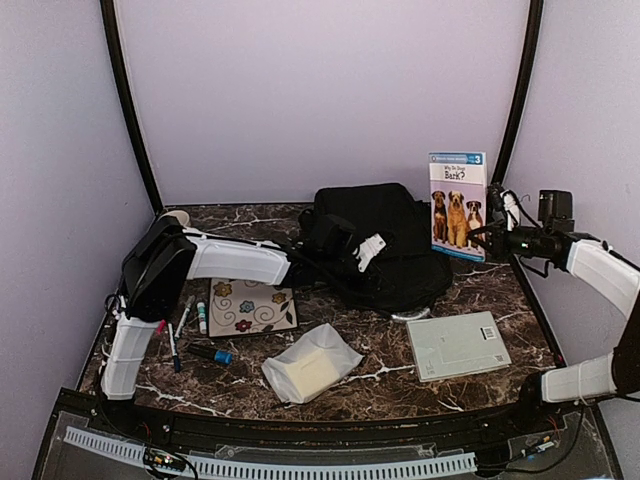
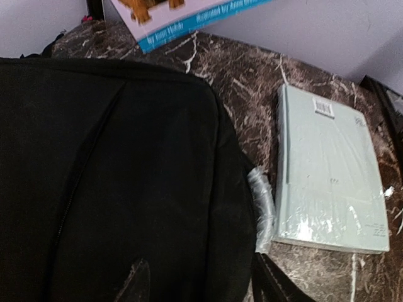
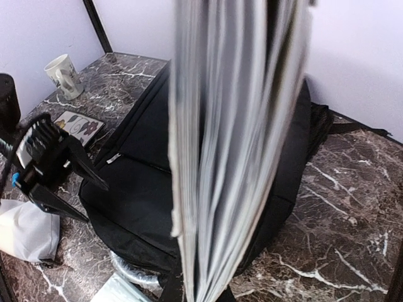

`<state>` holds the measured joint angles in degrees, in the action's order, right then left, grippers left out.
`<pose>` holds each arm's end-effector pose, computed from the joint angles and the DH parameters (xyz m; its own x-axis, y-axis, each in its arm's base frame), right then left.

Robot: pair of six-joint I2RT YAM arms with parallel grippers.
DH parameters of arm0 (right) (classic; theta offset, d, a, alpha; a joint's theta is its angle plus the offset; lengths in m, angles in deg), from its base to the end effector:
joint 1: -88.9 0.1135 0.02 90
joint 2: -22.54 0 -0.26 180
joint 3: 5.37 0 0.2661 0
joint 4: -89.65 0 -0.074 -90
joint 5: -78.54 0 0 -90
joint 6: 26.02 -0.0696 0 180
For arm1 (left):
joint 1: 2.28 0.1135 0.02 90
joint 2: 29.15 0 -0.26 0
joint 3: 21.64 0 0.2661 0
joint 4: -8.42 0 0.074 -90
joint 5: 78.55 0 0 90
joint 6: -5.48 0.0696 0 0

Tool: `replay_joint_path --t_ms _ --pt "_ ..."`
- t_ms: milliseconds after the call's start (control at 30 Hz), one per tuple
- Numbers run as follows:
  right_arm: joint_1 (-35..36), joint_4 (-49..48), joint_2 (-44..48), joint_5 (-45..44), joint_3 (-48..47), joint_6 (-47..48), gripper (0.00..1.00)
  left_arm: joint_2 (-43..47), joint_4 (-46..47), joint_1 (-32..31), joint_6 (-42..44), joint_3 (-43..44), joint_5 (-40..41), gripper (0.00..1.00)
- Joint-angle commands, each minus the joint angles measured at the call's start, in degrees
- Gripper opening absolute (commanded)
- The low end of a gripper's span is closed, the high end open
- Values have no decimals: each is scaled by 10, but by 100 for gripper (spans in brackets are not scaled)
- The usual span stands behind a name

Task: Pack the student bag
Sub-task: Pick up the largest pocket of the bag from the student bag.

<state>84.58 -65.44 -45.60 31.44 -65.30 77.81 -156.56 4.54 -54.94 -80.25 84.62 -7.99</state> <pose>0.2940 0.0253 0.2485 -0.4063 -0.1449 -0.9022 -0.6287 0.7608 0.1610 0.3168 -0.4534 0.1649 -0.1865 0.3602 -0.9141 0.9492 0.3062 -0.0730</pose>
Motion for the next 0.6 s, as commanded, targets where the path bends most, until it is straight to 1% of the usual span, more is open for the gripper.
replay_joint_path --t_ms 0,133,200,333,567 --pt "-15 -47 21 5 -2 -13 0 -27 -92 -23 86 70 85 59" --pt "-30 -54 27 52 1 -33 0 -77 -173 -27 99 150 130 60" --pt "-32 -55 28 68 2 -35 0 -91 -200 -29 114 173 134 60" --pt "-32 -55 28 73 2 -35 0 -98 -228 -33 145 181 105 61" --pt "-32 -52 31 74 2 -30 0 -118 -253 -52 188 200 167 64"
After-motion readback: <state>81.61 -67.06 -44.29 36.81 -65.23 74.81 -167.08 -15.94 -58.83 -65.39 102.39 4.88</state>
